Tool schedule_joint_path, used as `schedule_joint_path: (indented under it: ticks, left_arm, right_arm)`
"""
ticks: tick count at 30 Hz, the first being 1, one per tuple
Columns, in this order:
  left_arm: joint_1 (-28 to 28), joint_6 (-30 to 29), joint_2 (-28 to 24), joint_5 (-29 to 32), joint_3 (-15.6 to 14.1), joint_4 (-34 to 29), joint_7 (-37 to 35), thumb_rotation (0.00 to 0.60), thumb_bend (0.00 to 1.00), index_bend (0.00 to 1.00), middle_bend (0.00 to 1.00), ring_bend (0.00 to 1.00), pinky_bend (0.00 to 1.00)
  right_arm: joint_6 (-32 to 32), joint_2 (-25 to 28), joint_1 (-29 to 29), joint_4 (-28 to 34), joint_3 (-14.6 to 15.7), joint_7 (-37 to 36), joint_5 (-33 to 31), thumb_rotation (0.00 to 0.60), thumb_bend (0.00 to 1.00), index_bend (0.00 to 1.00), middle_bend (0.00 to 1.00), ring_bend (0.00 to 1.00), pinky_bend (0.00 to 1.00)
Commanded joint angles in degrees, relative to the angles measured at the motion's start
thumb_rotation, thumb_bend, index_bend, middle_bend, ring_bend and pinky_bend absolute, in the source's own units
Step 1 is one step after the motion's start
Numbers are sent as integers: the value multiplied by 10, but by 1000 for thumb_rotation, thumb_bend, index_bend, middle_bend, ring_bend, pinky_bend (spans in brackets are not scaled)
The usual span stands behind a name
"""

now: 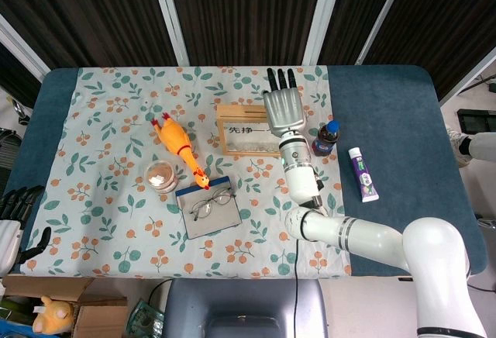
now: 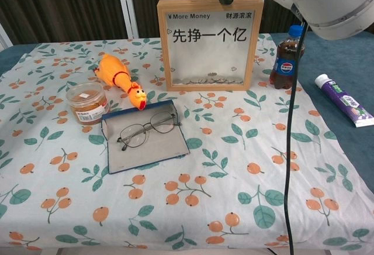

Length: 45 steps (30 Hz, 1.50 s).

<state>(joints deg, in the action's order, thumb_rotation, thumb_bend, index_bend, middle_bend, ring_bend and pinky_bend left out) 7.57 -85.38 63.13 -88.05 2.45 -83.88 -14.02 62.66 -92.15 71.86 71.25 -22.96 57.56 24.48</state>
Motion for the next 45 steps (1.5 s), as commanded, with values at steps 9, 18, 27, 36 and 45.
schedule_joint_path:
  ticks: [9,18,27,36,45]
  left_arm:
    - [0,-1,-1,-2,1,4,-8,600,452,0,88,14,18]
    - [-3,-13,5,-10,0,1,12,600,450,0,41,7,18]
    - [-11,-52,27,-28,3,7,59,600,453,0,0,0,6]
    - [-9,-30,34,-24,-6,-8,110,600,454,0,0,0,3]
    - [-1,-9,33,-20,-8,-14,118,600,450,0,0,0,0]
  right_arm:
    - [64,67,-54,126,24,-79,142,600,529,364,122,0,0]
    - [274,254,-278,411,177,-164,382,600,417,128,32,0,0]
    - [349,287,-486,315,327,-323,503,600,390,33,0,0,0]
    - [371,221,-601,168,323,-464,510,600,379,23,0,0,0]
    - [348,235,-626,171,303,-481,536,600,340,20,0,0,0]
